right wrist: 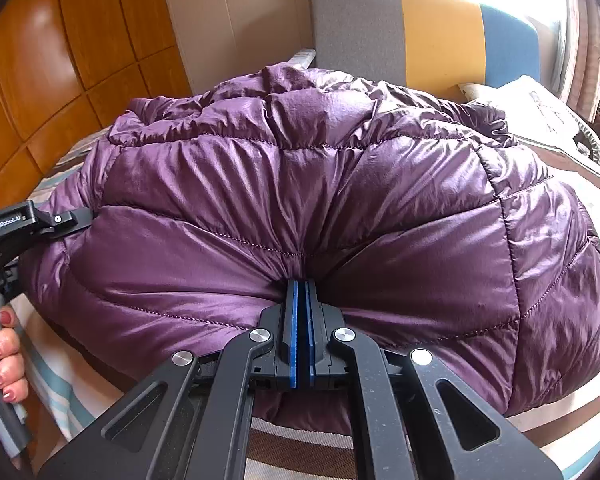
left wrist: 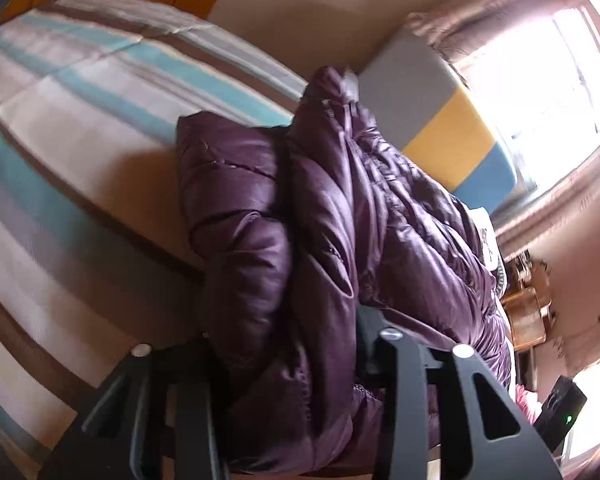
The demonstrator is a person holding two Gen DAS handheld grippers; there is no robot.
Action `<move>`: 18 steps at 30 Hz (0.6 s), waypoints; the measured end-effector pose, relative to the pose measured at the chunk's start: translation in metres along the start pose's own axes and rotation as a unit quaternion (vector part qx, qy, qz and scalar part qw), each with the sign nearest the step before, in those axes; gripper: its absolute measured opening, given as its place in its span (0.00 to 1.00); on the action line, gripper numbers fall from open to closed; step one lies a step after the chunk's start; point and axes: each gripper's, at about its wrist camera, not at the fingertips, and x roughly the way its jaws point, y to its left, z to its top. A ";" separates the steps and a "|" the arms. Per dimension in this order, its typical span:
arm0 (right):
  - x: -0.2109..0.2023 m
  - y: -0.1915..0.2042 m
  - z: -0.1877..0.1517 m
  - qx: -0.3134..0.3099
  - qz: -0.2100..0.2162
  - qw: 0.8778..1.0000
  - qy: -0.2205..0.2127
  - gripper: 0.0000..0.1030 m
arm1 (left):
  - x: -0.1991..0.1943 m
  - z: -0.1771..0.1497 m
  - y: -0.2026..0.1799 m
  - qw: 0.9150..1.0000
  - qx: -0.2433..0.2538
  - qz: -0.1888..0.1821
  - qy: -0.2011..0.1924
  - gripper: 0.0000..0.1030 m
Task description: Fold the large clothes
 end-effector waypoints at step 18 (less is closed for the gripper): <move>0.022 -0.019 0.060 0.020 0.012 1.000 -0.011 0.04 | -0.011 -0.007 0.003 0.999 0.001 -0.011 -0.032 0.22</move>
